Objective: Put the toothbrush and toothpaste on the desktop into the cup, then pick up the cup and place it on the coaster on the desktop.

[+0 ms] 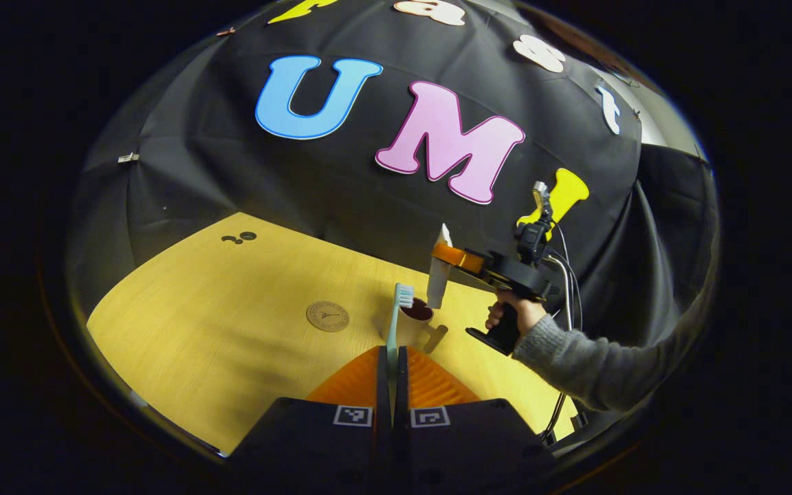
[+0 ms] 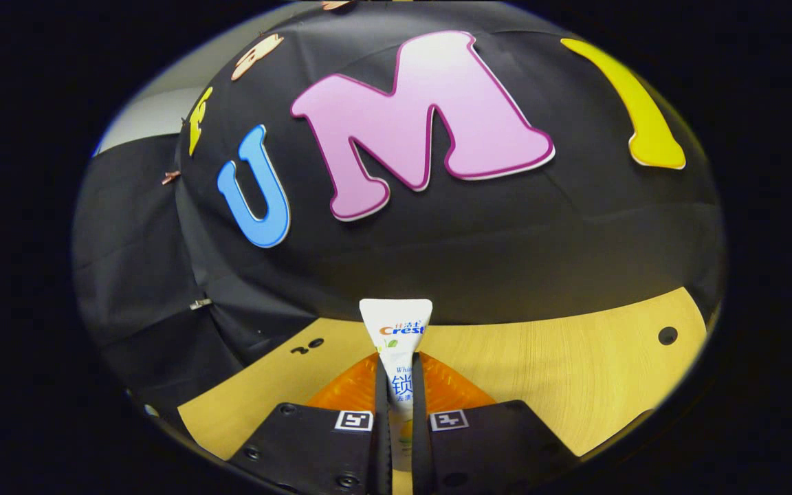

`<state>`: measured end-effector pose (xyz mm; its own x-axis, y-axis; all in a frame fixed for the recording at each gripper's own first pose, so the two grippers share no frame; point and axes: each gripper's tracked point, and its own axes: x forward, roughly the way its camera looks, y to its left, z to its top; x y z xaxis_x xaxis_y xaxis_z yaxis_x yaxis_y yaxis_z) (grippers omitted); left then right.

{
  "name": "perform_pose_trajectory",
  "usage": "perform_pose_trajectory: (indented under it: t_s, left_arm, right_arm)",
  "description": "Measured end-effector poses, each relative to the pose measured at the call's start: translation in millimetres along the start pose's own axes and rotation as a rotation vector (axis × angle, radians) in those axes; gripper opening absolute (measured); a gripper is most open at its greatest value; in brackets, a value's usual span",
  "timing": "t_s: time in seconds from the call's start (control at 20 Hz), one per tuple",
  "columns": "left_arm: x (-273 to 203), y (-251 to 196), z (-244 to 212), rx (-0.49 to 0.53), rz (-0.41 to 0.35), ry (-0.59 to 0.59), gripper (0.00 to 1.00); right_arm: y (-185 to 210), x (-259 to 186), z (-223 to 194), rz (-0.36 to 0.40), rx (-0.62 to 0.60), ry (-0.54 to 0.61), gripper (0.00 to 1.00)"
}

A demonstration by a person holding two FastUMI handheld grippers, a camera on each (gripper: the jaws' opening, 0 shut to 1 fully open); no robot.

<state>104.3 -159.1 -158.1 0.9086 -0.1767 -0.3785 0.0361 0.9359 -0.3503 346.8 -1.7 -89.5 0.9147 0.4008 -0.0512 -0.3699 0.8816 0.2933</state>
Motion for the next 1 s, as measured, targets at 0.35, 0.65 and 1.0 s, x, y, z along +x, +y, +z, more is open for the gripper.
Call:
perform_pose_trajectory:
  t_s: [0.35, 0.65, 1.0]
  left_arm:
    - [-13, 12, -19, -0.018, 0.031, 0.006, 0.06]
    - [-7, 8, -16, -0.015, 0.028, 0.007, 0.06]
    - [-3, 2, -11, -0.011, 0.013, -0.002, 0.06]
  right_arm:
    - [-12, 21, -45, -0.006, -0.033, 0.06, 0.15]
    - [-8, 19, -67, 0.007, -0.028, 0.087, 0.16]
    - [-6, -4, -99, 0.028, -0.038, 0.182, 0.23]
